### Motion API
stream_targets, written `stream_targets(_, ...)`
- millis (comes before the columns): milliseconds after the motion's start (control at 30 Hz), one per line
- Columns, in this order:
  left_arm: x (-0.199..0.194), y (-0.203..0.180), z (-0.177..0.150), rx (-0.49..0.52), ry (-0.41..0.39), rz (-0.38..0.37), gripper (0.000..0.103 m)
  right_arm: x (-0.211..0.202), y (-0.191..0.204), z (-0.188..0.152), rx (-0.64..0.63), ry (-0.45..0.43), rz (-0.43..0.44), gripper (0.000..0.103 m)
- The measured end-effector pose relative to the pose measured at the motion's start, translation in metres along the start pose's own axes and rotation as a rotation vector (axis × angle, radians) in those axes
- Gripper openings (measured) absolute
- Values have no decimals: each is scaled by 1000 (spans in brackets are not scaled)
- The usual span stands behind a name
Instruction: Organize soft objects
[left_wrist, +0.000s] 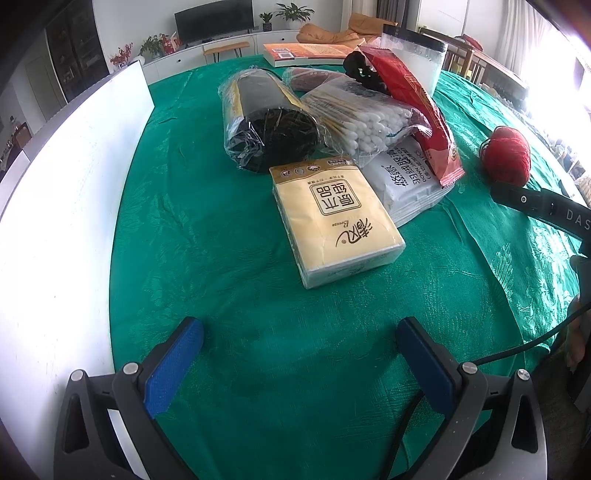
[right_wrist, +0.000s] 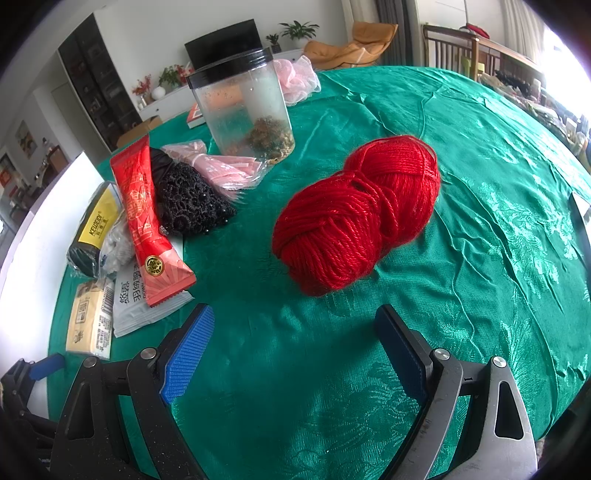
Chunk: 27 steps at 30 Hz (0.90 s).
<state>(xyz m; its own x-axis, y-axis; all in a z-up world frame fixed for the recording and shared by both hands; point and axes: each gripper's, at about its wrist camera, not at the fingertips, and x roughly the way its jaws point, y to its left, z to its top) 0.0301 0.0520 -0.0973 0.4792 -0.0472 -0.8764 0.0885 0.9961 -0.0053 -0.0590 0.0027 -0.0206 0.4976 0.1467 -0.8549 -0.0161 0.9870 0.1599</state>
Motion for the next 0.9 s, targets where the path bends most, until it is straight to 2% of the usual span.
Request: stream_targets(900, 0, 0, -1, 1, -3, 1, 103, 0, 1, -1, -3, -2, -1, 91)
